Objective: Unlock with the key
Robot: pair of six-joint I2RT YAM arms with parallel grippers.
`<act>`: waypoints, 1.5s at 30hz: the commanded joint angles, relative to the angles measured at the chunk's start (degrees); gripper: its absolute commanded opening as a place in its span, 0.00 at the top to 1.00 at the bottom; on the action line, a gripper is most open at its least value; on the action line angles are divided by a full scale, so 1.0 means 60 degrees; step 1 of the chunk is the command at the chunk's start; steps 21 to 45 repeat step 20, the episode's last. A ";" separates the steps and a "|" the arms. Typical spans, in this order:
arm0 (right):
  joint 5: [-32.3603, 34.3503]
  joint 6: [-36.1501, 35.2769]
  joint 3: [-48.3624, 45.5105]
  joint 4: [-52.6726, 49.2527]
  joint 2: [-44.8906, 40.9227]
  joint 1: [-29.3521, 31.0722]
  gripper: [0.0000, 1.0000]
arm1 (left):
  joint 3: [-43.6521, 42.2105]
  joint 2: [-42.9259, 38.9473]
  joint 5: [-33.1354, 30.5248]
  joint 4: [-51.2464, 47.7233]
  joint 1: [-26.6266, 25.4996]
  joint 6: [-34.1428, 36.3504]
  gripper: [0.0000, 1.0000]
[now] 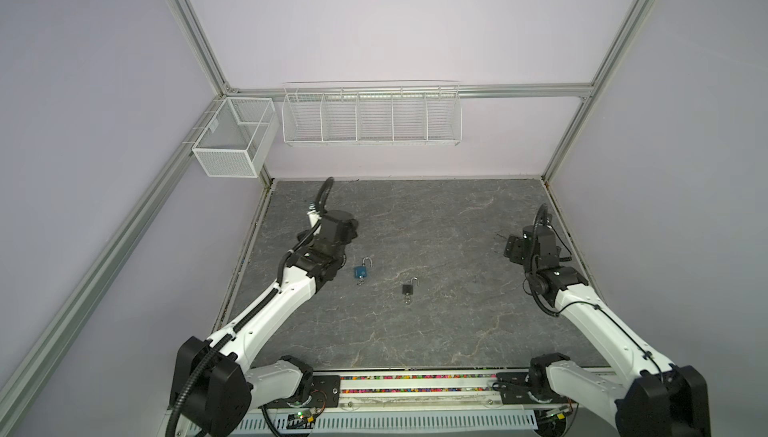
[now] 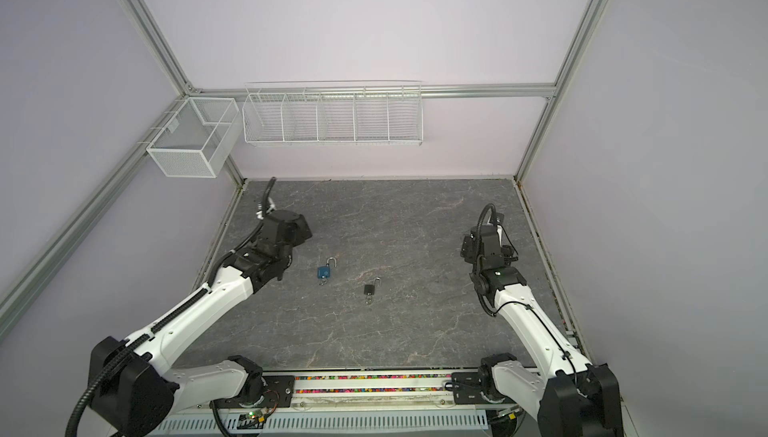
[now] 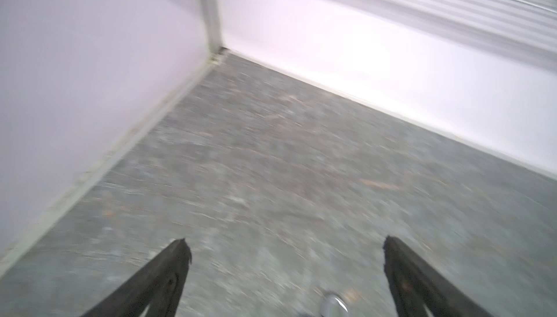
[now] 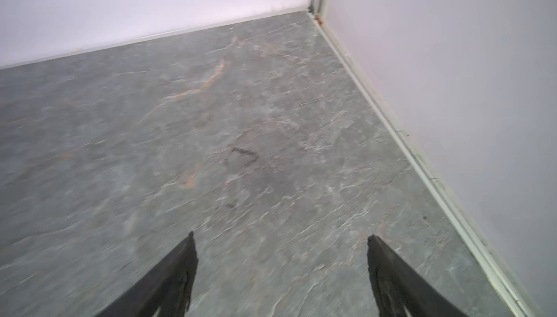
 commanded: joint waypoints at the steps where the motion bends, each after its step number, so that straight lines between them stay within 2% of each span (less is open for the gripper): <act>1: 0.0618 -0.0905 -0.0746 0.2575 0.0891 -0.0779 0.11 | -0.1442 0.0011 -0.0629 0.2206 0.1472 0.1603 0.01; 3: -0.0057 -0.1001 -0.1109 0.3700 0.1408 -0.1177 0.11 | -0.2404 0.0280 -0.0149 0.4040 0.2070 0.2315 0.01; 8: -0.2035 -0.1820 -0.1788 0.6619 0.2399 -0.1385 0.11 | -0.3973 0.1632 0.0798 0.8460 0.2259 0.3862 0.01; 11: -0.3360 -0.2309 -0.2310 0.7916 0.2641 -0.1512 0.11 | -0.3979 0.1741 0.1503 0.8840 0.2281 0.4047 0.01; 13: -0.4251 -0.2684 -0.2936 0.9767 0.3348 -0.1492 0.11 | -0.4390 0.2113 0.2430 1.0038 0.2391 0.4211 0.01; 14: -0.4349 -0.2834 -0.3192 1.0900 0.3939 -0.1442 0.12 | -0.4580 0.2404 0.2875 1.0604 0.2393 0.4439 0.01; 15: -0.4145 -0.2800 -0.3157 1.1204 0.4238 -0.1424 0.12 | -0.4782 0.2691 0.3132 1.1139 0.2393 0.4506 0.01; 16: -0.3988 -0.2676 -0.2689 0.9556 0.3874 -0.1437 0.12 | -0.4981 0.3068 0.3254 1.1900 0.2393 0.4594 0.01; 17: -0.3965 -0.2673 -0.2417 0.8927 0.3709 -0.1409 0.12 | -0.5076 0.3596 0.3131 1.2903 0.2393 0.4730 0.01; 18: -0.3917 -0.2771 -0.2673 1.0001 0.4018 -0.1376 0.12 | -0.4905 0.3543 0.2832 1.2473 0.2350 0.4655 0.01; 19: -0.3875 -0.2802 -0.2683 1.0018 0.4063 -0.1373 0.12 | -0.4351 0.3225 0.2487 1.0747 0.2395 0.4225 0.01; 20: -0.3903 -0.2749 -0.2519 0.9135 0.3749 -0.1361 0.12 | -0.4132 0.3050 0.2772 1.0114 0.2682 0.3923 0.01; 45: -0.3903 -0.2749 -0.2519 0.9135 0.3749 -0.1361 0.12 | -0.4132 0.3050 0.2772 1.0114 0.2682 0.3923 0.01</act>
